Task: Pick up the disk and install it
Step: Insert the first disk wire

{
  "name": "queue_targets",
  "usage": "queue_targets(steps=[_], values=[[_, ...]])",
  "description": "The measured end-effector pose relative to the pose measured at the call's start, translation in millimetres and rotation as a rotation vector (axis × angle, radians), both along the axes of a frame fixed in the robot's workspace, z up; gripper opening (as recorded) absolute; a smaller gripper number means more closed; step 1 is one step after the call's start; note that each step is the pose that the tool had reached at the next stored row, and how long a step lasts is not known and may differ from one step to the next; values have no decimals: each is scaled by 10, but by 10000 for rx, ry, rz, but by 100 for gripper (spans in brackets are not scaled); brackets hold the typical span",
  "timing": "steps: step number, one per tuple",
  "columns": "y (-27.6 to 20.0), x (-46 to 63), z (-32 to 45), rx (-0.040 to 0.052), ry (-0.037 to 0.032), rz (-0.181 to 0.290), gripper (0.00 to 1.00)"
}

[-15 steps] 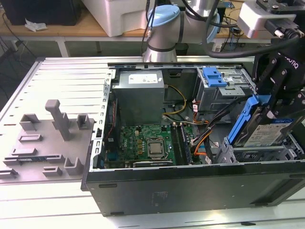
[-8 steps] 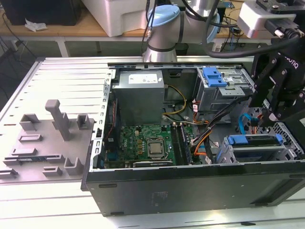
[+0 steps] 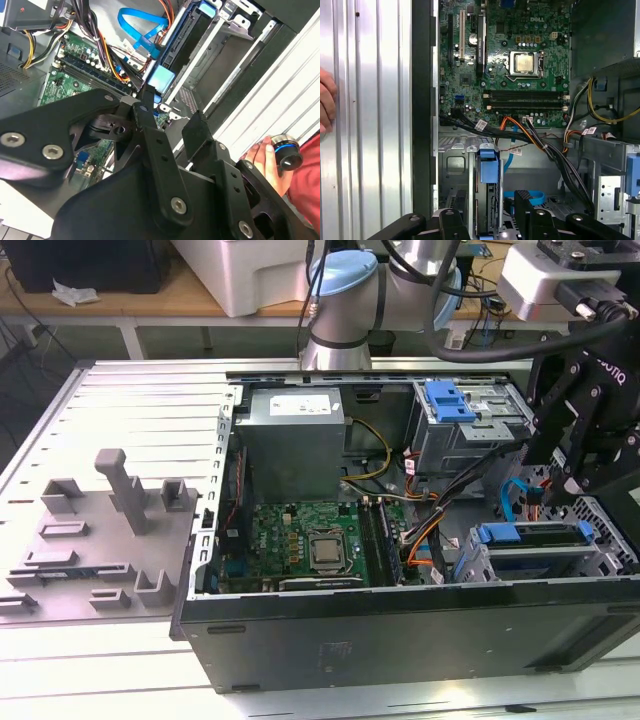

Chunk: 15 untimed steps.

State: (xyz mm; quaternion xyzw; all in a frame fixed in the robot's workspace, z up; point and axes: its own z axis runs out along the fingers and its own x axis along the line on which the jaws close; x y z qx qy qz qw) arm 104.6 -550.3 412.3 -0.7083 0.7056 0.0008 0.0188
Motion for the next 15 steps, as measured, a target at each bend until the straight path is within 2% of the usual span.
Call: queue_targets(steps=[9,10,11,12,15], values=[[10,-1,-4,4,0,-8,50],[67,14,-5,-136,14,-8,50],[99,18,-6,-265,25,-8,50],[121,30,-9,-329,31,-7,50],[153,133,-32,-340,46,-137,50]])
